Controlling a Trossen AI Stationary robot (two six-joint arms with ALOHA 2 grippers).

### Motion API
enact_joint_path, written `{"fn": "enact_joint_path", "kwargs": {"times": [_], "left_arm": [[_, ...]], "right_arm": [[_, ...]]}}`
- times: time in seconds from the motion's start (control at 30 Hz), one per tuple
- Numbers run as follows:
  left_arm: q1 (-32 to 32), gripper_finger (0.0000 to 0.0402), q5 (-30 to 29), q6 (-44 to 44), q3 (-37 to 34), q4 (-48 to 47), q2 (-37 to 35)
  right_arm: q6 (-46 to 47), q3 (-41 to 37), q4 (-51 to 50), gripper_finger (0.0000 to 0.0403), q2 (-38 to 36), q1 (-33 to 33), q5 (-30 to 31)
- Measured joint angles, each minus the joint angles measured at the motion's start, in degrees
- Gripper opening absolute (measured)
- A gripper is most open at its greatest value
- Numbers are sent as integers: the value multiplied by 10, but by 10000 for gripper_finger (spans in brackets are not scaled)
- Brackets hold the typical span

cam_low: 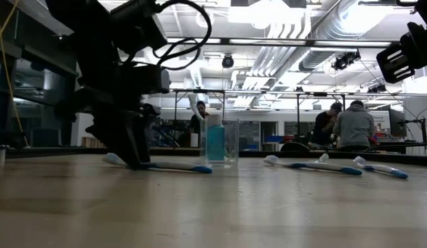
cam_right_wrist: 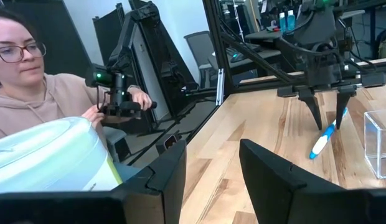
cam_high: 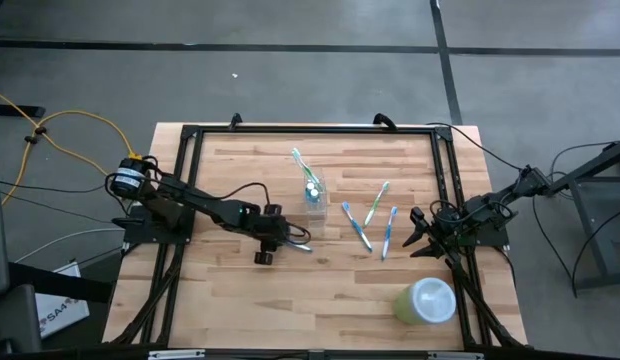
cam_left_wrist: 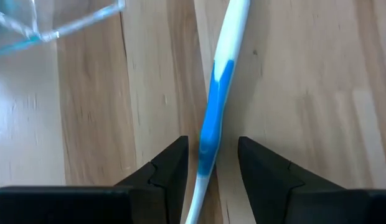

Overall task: Pick & Place toothbrushing station
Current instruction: Put the left blue toothbrush into the transparent organizer

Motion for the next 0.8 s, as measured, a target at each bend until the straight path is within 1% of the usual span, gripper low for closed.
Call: {"fn": "enact_joint_path", "kwargs": {"times": [0.33,0.5,0.8], "left_arm": [[0,134,-1,-5,2,-43,-3],[0,134,-1,4,4,-50,-3],[-1,134,-15,31,6,-21,1]], "right_arm": [[0,0,0,142,0,0,0],[0,0,0,142,0,0,0],[0,0,0,142,0,0,0]]}}
